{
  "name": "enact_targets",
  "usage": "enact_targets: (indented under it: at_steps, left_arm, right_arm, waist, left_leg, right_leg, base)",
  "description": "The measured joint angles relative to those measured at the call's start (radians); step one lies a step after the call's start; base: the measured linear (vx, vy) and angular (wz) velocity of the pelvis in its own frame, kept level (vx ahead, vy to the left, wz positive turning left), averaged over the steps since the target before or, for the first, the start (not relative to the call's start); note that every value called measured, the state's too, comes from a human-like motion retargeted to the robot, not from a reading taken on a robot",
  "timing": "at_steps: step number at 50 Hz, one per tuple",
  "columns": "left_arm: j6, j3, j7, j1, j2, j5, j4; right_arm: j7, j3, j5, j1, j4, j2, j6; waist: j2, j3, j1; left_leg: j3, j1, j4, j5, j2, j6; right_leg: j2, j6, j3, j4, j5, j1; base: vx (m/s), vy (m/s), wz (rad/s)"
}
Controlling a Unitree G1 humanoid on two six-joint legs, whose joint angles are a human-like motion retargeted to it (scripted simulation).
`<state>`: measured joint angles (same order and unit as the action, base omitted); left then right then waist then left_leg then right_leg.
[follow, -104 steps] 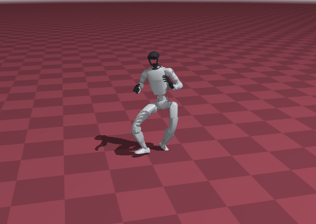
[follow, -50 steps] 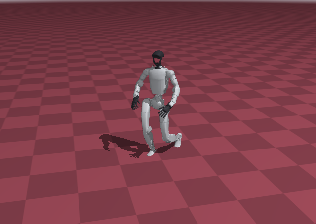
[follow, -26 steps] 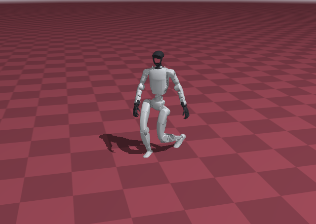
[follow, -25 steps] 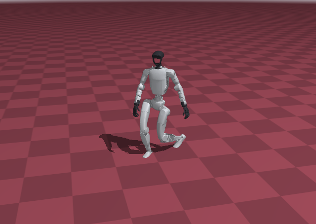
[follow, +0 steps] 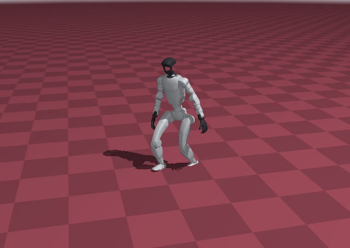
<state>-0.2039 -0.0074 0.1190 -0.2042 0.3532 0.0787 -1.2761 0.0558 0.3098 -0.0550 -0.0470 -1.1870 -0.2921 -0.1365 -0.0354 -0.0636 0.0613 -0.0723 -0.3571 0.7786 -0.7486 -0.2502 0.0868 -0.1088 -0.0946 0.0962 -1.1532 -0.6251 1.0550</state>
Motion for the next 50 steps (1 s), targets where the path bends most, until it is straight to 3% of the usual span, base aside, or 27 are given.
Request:
enact_targets:
  at_steps: [8,15,18,22,25,29,33,36,41,45,50]
  left_arm:
    - [-0.013,-0.008,-0.008,0.046,0.001,0.028,0.082]
    - [-0.041,0.000,0.018,0.091,0.021,0.090,0.174]
    - [-0.056,-0.001,0.031,0.104,0.025,0.128,0.218]
    - [-0.072,-0.024,0.031,0.117,0.023,0.159,0.271]
    - [-0.072,-0.061,0.007,0.139,0.021,0.171,0.311]
    - [-0.064,-0.126,-0.032,0.164,0.010,0.146,0.342]
    - [-0.050,-0.179,-0.073,0.177,-0.001,0.099,0.345]
    - [-0.040,-0.202,-0.095,0.170,-0.009,0.065,0.323]
    - [-0.022,-0.227,-0.119,0.128,-0.015,0.021,0.257]
    - [-0.005,-0.241,-0.129,0.100,-0.025,-0.002,0.210]
    - [0.014,-0.244,-0.134,0.076,-0.055,-0.008,0.156]
  right_arm:
    - [0.019,-0.064,0.012,0.043,-0.053,-0.008,0.003]
    - [0.039,-0.086,0.034,0.059,-0.030,-0.025,-0.012]
    - [0.050,-0.070,0.037,0.061,-0.012,-0.035,-0.024]
    - [0.056,-0.036,0.030,0.061,0.014,-0.059,-0.039]
    - [0.051,-0.014,0.029,0.048,0.047,-0.102,-0.046]
    - [0.055,-0.008,0.031,0.042,0.085,-0.158,-0.050]
    - [0.071,-0.023,0.033,0.041,0.118,-0.203,-0.047]
    - [0.087,-0.035,0.034,0.043,0.139,-0.219,-0.044]
    - [0.102,-0.036,0.033,0.052,0.155,-0.218,-0.042]
    - [0.099,-0.013,0.023,0.054,0.147,-0.199,-0.041]
    - [0.081,0.019,0.014,0.067,0.122,-0.146,-0.035]
  waist:
    - [0.011,0.014,0.050]
    - [0.013,-0.001,0.058]
    - [0.031,-0.001,0.054]
    - [0.095,0.013,0.030]
    - [0.198,0.034,-0.017]
    - [0.265,0.053,-0.052]
    - [0.290,0.049,-0.076]
    - [0.273,0.025,-0.071]
    - [0.222,-0.037,-0.036]
    - [0.205,-0.060,-0.021]
    - [0.176,-0.060,-0.008]
  left_leg:
    - [0.042,0.065,-0.091,0.010,0.046,-0.017]
    - [0.096,0.099,-0.061,-0.005,0.141,-0.061]
    - [0.135,0.076,0.068,-0.026,0.226,-0.085]
    - [0.172,0.036,0.340,-0.007,0.431,-0.120]
    - [0.149,0.007,0.490,0.050,0.617,-0.146]
    - [0.121,-0.055,0.635,0.070,0.698,-0.126]
    - [0.116,-0.125,0.634,-0.024,0.635,-0.092]
    - [0.120,-0.198,0.506,-0.064,0.503,-0.077]
    - [0.102,-0.253,0.215,-0.020,0.277,-0.079]
    - [0.067,-0.218,0.086,0.036,0.196,-0.092]
    - [0.060,-0.170,0.094,0.048,0.167,-0.078]
  right_leg:
    - [-0.189,0.003,0.044,-0.057,-0.003,-0.031]
    - [-0.205,-0.024,0.029,0.004,0.020,-0.069]
    - [-0.149,-0.014,-0.014,-0.003,0.022,-0.097]
    - [-0.025,0.026,-0.092,-0.024,0.002,-0.142]
    - [0.125,0.070,-0.180,0.072,0.018,-0.231]
    - [0.228,0.094,-0.218,0.154,0.022,-0.315]
    - [0.260,0.085,-0.217,0.229,0.014,-0.391]
    - [0.225,0.068,-0.199,0.265,0.003,-0.417]
    - [0.149,0.048,-0.160,0.286,-0.038,-0.430]
    - [0.141,0.048,-0.141,0.301,-0.067,-0.475]
    - [0.127,0.047,-0.130,0.256,-0.096,-0.515]
  base:
    - [0.02,-0.13,-0.14]
    - [0.18,-0.28,-0.36]
    - [0.21,-0.35,-0.60]
    - [0.22,-0.34,-0.84]
    - [0.24,-0.31,-1.06]
    - [0.22,-0.25,-0.57]
    - [0.27,-0.18,-0.26]
    - [0.27,-0.14,0.03]
    - [0.29,-0.09,0.14]
    - [0.21,-0.03,-0.17]
    - [0.14,0.01,-0.06]
